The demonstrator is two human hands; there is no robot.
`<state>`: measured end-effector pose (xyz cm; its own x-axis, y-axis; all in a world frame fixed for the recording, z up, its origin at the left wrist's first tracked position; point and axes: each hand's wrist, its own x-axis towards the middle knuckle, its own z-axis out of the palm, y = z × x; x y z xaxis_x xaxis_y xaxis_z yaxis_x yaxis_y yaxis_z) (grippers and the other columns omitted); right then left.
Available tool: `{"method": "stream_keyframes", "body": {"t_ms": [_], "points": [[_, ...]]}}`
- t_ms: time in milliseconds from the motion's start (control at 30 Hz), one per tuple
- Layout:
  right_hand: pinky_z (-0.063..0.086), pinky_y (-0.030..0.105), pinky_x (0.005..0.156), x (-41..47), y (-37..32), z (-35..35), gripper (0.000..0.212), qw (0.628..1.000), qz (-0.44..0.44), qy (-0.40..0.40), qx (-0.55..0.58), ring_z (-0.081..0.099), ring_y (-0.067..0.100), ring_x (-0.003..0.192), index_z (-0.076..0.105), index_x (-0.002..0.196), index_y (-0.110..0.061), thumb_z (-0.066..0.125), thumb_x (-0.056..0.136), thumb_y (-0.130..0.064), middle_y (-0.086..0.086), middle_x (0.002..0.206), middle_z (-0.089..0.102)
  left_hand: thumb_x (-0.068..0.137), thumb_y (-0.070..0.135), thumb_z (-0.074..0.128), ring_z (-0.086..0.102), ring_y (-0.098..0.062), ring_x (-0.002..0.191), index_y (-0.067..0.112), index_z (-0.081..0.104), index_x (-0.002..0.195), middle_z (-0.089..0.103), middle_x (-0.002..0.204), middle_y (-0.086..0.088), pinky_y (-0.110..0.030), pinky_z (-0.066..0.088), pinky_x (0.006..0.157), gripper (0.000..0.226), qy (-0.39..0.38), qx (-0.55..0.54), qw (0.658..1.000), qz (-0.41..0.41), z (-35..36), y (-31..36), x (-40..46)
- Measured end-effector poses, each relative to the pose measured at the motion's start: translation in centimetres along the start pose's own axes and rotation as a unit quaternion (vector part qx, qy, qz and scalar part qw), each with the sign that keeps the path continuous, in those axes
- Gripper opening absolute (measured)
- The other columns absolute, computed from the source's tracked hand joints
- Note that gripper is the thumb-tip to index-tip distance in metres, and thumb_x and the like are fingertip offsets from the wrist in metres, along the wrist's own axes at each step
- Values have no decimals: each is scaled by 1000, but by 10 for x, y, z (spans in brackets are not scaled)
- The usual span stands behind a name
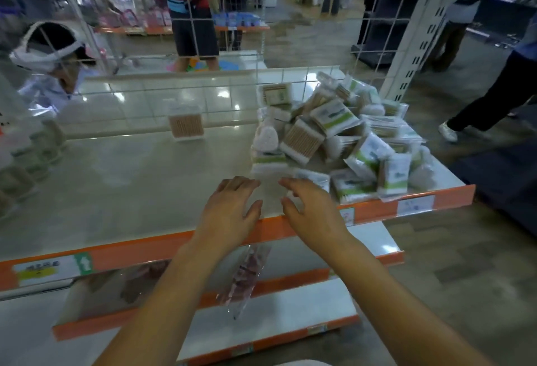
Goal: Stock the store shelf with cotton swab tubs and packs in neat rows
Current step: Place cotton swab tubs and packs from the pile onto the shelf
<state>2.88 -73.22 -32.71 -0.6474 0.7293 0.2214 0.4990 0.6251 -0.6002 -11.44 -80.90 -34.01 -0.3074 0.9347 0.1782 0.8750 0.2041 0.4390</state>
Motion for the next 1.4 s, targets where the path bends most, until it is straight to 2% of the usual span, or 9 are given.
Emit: {"method": "stream_keyframes", "body": {"t_ms": [233, 433, 567, 667, 833, 933, 1133, 1267, 1400], "points": [[36, 24, 83, 18, 53, -25, 37, 999, -1, 9, -41, 54, 29, 107, 65, 109, -6, 58, 74, 3, 12, 111, 62, 78, 42, 31, 40, -24, 126, 15, 50, 132, 49, 136, -4, -27, 29, 100, 64, -22, 0, 1000, 0, 25, 31, 19], [22, 25, 106, 45, 68, -32, 63, 989, 27, -109, -95, 28, 22, 132, 37, 139, -14, 65, 82, -16, 8, 142, 35, 71, 53, 23, 45, -26, 121, 14, 56, 127, 55, 130, -6, -26, 30, 98, 76, -12, -13, 1000, -7, 34, 30, 20], [31, 31, 105, 58, 64, -38, 74, 979, 68, -169, -94, 32, 25, 129, 29, 141, -14, 70, 79, -20, 9, 141, 34, 74, 41, 35, 39, -22, 126, 16, 51, 131, 49, 135, -3, -21, 23, 99, 64, -40, -13, 999, -31, 32, 28, 20], [42, 32, 90, 59, 64, -36, 68, 966, 118, -210, -93, 47, 28, 117, 26, 139, -13, 66, 84, -21, 13, 133, 43, 74, 40, 36, 38, -20, 125, 17, 51, 131, 48, 135, -2, -20, 24, 99, 64, -42, -29, 998, -34, 32, 25, 19], [47, 40, 92, 55, 63, -32, 62, 977, 85, -179, -74, 53, 27, 110, 35, 132, -15, 67, 79, -15, 10, 123, 49, 86, 33, 53, 41, -19, 124, 18, 52, 130, 51, 133, -2, -28, 29, 103, 47, -14, -69, 997, -36, 36, 18, 15], [42, 33, 97, 49, 60, -35, 64, 989, 47, -137, -40, 47, 23, 116, 39, 134, -18, 68, 77, -9, 4, 130, 43, 87, 27, 59, 45, -18, 122, 19, 54, 128, 53, 130, 0, -34, 35, 103, 42, 7, -110, 993, -51, 37, 16, 16], [44, 8, 73, 45, 62, -33, 53, 987, 51, -60, 143, 51, 11, 93, 59, 116, -14, 70, 70, 9, -1, 112, 52, 81, 15, 68, 59, -5, 95, 37, 58, 105, 63, 98, 13, -20, 47, 80, 34, 71, -335, 932, -119, 31, 23, 15], [54, 17, 70, 50, 54, -44, 48, 951, 76, -37, 298, 58, 9, 81, 61, 94, -26, 72, 67, 13, -11, 92, 59, 79, 11, 69, 63, -9, 89, 32, 59, 105, 66, 95, 4, -18, 50, 76, 35, 61, -451, 879, -144, 26, 28, 19], [55, 26, 78, 53, 46, -56, 51, 938, 44, -18, 344, 60, 10, 90, 61, 86, -34, 74, 67, 11, -11, 94, 62, 68, 10, 72, 65, -21, 90, 16, 62, 108, 69, 98, -14, -26, 55, 79, 41, 46, -557, 813, -165, 22, 34, 23]]}}
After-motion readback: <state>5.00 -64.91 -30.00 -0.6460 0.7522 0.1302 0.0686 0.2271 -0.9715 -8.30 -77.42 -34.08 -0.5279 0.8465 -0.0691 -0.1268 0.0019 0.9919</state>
